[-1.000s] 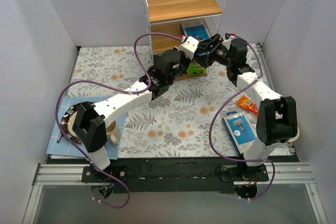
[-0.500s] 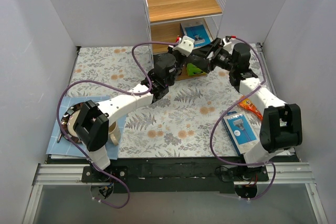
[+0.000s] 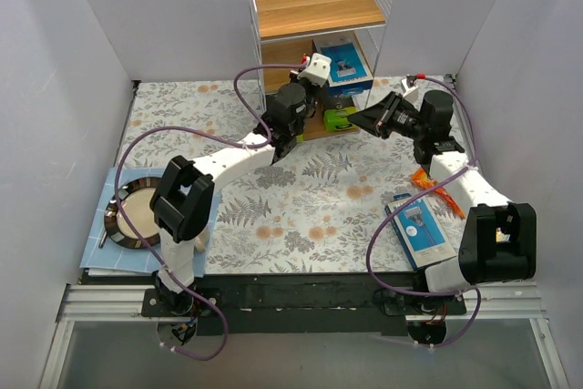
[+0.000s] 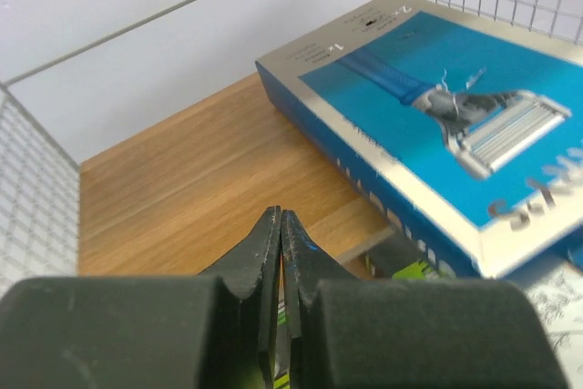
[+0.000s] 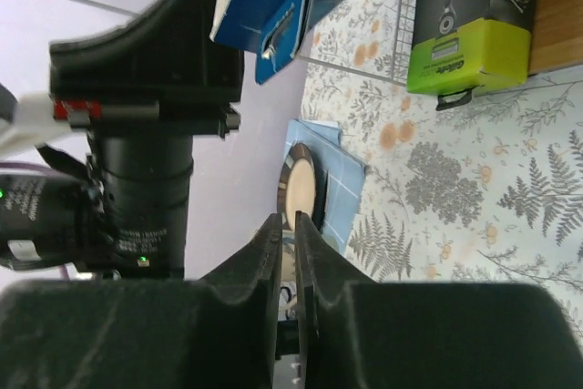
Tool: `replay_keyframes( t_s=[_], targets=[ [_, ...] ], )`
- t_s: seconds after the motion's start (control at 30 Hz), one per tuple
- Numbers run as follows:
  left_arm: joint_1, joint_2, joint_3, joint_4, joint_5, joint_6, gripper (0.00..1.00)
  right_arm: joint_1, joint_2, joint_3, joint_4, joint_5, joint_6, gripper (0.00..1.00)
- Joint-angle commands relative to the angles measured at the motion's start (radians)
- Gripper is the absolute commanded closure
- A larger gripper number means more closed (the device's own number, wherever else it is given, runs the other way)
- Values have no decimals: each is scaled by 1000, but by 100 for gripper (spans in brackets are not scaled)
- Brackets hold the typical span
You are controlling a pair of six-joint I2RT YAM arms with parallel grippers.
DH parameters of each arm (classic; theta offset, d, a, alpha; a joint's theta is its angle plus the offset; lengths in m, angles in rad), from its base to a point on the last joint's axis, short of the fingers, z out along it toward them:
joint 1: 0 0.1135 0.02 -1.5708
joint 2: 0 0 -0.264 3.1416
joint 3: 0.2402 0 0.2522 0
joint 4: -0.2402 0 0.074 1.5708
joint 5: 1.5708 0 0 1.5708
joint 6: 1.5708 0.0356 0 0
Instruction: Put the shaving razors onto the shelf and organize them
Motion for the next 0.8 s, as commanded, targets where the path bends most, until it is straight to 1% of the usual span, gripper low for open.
replay_keyframes(
  t_s=[0.0, 0.07, 0.2, 0.33, 0.47, 0.63, 0.77],
  targets=[
    [24, 44, 121, 32, -12, -69, 100, 3, -64, -36, 136, -16, -49, 89],
    [30, 79, 146, 35, -9, -76, 100, 1, -80, -53, 140, -10, -55, 91],
    [39, 128, 225, 7, 15, -108, 100, -13, -84, -59, 130, 10, -57, 90],
    [39, 173, 284, -54, 26, -138, 100, -17, -49, -38, 133, 37, -46, 86],
    [39, 204, 331, -103, 48, -168, 100, -19, -2, -6, 155, 56, -24, 84],
    [39, 246, 388, -165, 74, -200, 100, -19, 55, 37, 189, 66, 3, 83],
    [35, 268, 422, -171, 98, -215, 100, -20, 74, 54, 195, 66, 12, 83]
  ],
)
